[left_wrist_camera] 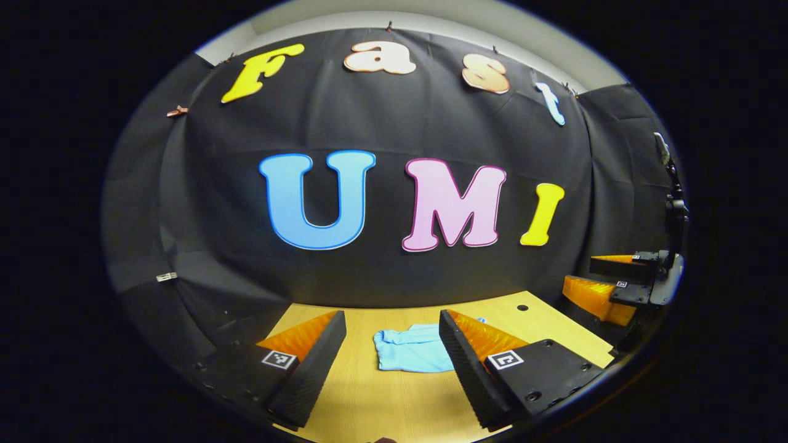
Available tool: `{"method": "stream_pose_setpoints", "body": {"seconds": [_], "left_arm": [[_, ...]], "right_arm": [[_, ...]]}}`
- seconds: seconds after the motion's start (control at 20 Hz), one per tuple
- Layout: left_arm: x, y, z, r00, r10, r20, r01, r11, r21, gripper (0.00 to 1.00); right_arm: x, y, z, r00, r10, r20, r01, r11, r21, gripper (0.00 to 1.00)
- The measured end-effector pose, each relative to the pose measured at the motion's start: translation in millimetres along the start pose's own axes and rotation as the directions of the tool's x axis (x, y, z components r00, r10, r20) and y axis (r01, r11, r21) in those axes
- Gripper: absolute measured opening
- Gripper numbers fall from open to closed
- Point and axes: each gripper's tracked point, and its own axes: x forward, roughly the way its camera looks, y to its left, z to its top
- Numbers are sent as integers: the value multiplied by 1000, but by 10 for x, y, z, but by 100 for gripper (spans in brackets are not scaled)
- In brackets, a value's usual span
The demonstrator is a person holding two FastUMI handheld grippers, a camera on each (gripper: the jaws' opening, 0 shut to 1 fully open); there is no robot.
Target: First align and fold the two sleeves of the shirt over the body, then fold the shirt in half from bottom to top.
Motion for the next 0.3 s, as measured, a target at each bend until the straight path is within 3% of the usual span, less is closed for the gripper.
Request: {"method": "stream_pose_setpoints", "body": {"seconds": [0.15,0.3], "left_arm": [[-514,-62,-80,1000,-11,29,12,1000,-25,97],[-801,-60,-26,998,-23,53,23,1000,-12,97]], "right_arm": [[-510,90,-9,999,-44,28,43,999,15,97],[-813,203,-42,999,-41,26,40,998,38,97]]}}
